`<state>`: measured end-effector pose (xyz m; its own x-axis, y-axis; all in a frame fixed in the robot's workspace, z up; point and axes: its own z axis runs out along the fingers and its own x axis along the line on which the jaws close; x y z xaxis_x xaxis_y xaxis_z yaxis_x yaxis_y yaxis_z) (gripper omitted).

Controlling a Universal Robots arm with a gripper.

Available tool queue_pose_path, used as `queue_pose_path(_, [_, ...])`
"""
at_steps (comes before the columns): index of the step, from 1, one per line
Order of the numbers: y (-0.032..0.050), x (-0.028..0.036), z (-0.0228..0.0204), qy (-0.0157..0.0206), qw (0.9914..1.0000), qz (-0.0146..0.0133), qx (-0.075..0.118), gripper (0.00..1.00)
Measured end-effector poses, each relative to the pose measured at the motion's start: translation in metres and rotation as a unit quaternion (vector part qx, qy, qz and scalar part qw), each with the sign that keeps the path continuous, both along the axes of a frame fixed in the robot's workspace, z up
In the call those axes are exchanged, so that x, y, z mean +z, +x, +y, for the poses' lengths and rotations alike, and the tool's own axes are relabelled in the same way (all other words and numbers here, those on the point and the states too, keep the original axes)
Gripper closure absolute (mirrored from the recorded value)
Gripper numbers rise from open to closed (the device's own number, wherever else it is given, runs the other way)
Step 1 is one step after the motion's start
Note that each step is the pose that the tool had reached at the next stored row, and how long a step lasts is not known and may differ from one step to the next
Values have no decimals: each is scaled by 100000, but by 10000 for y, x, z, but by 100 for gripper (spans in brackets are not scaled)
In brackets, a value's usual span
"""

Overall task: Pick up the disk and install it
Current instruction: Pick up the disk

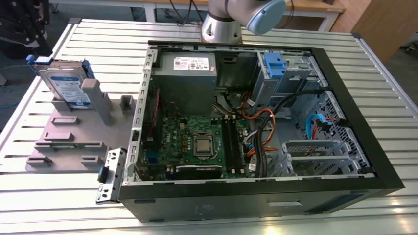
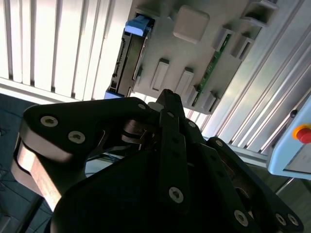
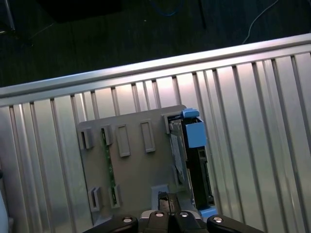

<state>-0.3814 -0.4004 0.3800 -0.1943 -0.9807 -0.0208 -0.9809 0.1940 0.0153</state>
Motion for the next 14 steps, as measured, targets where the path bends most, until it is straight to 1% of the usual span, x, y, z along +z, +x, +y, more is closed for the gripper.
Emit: queue_pose_path(14, [0, 0, 0, 0, 99992, 0, 1265, 89])
